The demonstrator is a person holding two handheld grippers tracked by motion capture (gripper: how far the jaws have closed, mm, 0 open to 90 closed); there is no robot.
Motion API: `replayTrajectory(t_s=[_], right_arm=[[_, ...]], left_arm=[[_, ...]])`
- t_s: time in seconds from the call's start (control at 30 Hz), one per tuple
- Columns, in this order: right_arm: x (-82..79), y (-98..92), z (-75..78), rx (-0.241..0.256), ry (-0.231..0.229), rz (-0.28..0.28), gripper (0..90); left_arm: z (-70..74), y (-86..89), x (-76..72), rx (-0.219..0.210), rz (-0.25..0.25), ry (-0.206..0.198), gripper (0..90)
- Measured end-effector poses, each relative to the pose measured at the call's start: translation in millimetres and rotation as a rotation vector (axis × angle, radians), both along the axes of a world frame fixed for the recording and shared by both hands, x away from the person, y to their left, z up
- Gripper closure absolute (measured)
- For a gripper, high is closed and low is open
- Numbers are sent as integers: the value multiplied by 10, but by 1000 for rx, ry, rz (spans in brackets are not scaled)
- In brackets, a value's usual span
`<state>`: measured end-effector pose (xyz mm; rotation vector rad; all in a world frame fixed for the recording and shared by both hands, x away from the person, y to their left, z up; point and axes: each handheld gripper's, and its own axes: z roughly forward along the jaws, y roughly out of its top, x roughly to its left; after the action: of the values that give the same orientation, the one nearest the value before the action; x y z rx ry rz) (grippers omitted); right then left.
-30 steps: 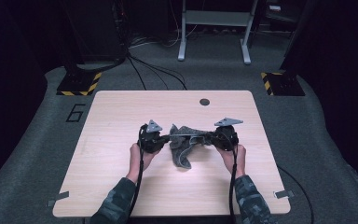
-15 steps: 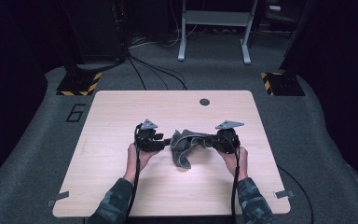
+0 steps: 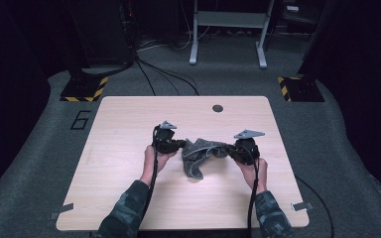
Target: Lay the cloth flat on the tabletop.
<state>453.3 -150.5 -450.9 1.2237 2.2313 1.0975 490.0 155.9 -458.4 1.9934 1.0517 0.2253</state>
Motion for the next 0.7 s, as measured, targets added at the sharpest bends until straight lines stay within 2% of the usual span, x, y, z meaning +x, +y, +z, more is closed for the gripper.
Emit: replayTrajectory(t_s=[0.13,0.2,0.33,0.37,0.43,0.5,0.53,0.6,0.63,0.7], right_arm=[[15,-73,36,11,4,-26,859],[27,-93,58,9,-1,-39,860],[65,-76,63,14,37,-47,857],[79,-61,54,7,37,-37,856],[112,-36,30,-3,41,-22,853],[144,-18,11,-18,47,-13,848],[156,-18,7,-24,42,-7,845],[168,-20,16,-25,44,-10,840],[173,-30,21,-21,45,-12,838],[187,-46,35,-12,49,-16,834]], left_arm=[[20,165,-29,14,47,3,880],[44,236,-54,7,66,7,881],[82,320,-126,-8,76,8,869],[81,331,-137,-6,61,-4,829],[79,360,-157,-14,13,-27,654],[79,377,-177,24,13,-45,593],[81,393,-188,12,-5,-51,533],[92,408,-222,33,-8,-86,485],[100,414,-234,29,-28,-98,457],[113,396,-250,62,-39,-123,436]])
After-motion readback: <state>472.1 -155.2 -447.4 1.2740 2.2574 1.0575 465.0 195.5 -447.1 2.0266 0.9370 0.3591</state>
